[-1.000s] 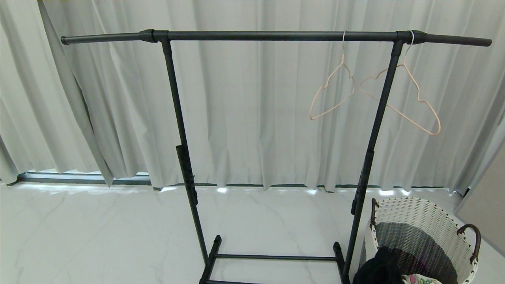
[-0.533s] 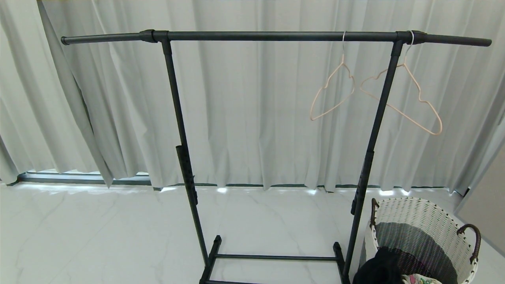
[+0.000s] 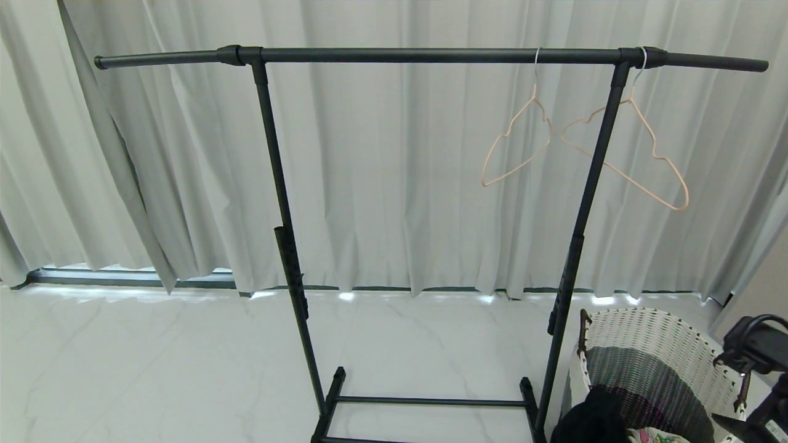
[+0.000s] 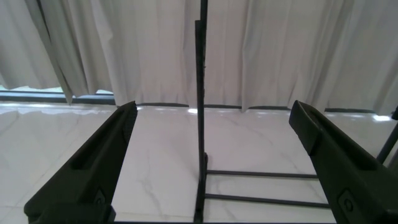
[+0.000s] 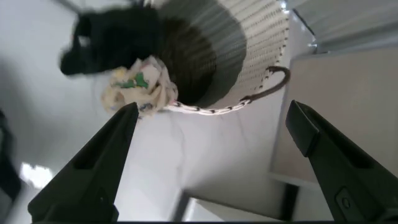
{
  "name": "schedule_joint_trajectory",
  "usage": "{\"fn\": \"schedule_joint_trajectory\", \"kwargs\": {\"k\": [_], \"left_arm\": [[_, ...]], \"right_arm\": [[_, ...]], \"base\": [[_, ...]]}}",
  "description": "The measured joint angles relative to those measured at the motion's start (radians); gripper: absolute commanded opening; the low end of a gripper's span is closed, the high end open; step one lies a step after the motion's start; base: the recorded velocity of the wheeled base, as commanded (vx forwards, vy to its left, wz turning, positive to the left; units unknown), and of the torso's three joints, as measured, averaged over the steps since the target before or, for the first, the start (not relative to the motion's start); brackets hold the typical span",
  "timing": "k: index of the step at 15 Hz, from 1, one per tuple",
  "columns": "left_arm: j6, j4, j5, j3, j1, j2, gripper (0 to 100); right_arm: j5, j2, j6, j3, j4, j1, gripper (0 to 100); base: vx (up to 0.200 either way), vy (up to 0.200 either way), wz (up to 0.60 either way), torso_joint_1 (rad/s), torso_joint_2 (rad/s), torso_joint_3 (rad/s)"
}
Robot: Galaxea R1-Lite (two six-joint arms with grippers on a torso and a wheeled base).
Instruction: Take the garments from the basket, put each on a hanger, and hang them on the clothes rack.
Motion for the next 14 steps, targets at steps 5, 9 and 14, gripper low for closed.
{"fn": "schedule_joint_trajectory", "kwargs": {"k": [5,9,14], "left_arm": [[-0.001,0.000,0.001,0.000,0.000,0.000,100],[-0.001,0.000,0.002,0.000,0.000,0.000,100],[-0.001,-0.002,0.001,0.000,-0.001,0.000,100]], "right_arm": [[-0.009,0.367,-0.100,0.154,-0.374,0.025,100],[-0.040,0.557,-0.118,0.216,-0.528,0.057,100],[-0.086,0.635,-0.129,0.219,-0.572,0.060,100]], "base": [[0.000,0.000,0.00,0.000,0.00,0.000],[0.000,0.000,0.00,0.000,0.00,0.000],[0.000,0.000,0.00,0.000,0.00,0.000]]}}
